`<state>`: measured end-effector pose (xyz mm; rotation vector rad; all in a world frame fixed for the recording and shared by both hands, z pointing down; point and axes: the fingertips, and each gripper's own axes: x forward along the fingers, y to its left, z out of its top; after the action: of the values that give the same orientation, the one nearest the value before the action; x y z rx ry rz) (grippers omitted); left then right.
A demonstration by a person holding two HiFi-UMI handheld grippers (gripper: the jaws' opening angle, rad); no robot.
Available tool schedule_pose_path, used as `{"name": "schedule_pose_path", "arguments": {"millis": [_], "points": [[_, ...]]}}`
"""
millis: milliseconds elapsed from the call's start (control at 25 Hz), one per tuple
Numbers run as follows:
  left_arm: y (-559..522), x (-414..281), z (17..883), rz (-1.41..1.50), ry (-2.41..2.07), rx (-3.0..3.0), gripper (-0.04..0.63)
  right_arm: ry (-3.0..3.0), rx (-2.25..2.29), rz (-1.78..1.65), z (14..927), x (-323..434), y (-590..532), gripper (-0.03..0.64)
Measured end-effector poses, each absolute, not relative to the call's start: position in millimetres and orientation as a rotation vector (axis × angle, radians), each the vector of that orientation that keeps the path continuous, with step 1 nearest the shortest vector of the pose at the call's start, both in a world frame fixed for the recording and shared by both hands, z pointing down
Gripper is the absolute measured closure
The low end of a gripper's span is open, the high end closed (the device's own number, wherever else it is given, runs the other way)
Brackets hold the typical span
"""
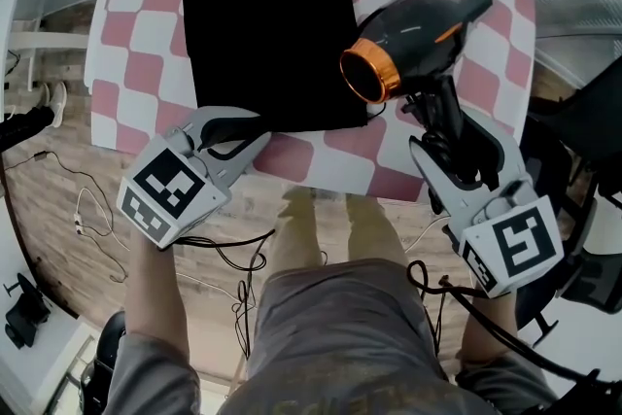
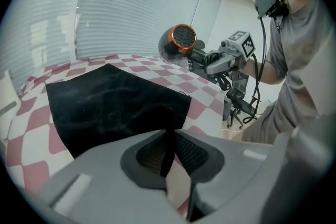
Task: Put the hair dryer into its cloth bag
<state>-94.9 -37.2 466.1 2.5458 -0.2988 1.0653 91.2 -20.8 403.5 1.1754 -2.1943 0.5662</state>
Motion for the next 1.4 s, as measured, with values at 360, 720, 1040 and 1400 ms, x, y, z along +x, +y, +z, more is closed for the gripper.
{"name": "schedule_pose_path", "arguments": {"millis": [360,720,1040,1400], "points": [[-22.1,-97.6,476.8,1.126,-0.213,2.519,0.531,-2.195,1.165,0.566,405.1,88.8,-15.1,0.34],[-26.7,-100.8,457.1,1.02,-0.272,2.498,0.586,-2.202,1.161,0.565,404.2,86.0,-10.8,0.341],[-27.1,-101.6,434.3,1.093,-0.218,2.503,0.583,-2.223,1.147,0.522,384.7,80.5,-5.3,0.341],[-32.1,-103.0,427.0,0.963,-0.309,2.48,0.584,-2.239,1.132,0.5,375.4,78.0,1.2,0.341]]}}
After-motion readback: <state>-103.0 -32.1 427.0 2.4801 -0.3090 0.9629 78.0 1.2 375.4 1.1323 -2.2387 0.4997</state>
